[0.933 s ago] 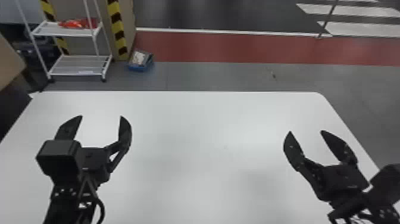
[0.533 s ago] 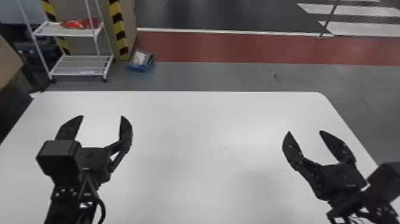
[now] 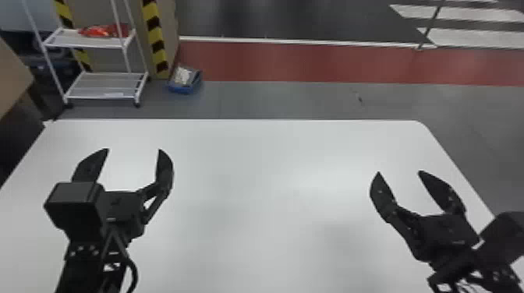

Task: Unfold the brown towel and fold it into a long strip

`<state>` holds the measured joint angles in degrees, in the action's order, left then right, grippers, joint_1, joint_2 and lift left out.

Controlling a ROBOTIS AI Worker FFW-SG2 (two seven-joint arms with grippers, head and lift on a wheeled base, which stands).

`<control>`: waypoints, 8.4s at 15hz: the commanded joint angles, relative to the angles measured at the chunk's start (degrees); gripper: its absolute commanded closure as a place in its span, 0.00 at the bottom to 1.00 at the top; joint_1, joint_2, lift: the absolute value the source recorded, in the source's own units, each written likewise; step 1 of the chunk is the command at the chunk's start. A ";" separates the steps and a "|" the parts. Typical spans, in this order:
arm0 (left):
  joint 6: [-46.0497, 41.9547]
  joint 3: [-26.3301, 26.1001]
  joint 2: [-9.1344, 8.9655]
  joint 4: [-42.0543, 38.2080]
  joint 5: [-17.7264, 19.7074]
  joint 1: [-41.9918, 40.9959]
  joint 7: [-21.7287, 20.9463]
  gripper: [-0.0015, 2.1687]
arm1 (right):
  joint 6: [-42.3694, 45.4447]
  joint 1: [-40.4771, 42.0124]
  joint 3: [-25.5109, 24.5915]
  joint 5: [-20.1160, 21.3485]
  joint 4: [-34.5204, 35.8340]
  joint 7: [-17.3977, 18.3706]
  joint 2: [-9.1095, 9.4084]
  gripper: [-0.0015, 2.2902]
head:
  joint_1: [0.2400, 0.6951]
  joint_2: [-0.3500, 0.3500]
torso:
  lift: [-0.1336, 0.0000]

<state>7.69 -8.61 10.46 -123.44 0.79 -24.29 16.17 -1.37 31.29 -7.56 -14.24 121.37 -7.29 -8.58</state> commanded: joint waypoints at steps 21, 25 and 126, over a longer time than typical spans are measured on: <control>0.18 0.00 0.00 -0.66 0.09 -0.41 -1.84 0.06 | 0.53 0.18 -0.17 0.00 -0.43 0.00 -0.04 0.07 | 1.00 0.38 | 0.08; 0.00 0.18 0.09 -0.66 0.09 -0.50 -1.84 0.06 | 0.53 0.44 -0.09 0.00 0.01 0.00 0.14 0.07 | 1.00 0.38 | 0.08; 18.64 -3.43 -1.58 11.91 5.98 13.21 -25.13 0.11 | 7.73 -7.56 17.14 17.58 -18.18 -5.98 -0.39 0.23 | 1.00 0.43 | 0.08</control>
<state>26.10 -12.11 8.88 -112.58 6.81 -11.41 -8.28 5.57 24.87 7.99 1.67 105.06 -13.22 -8.92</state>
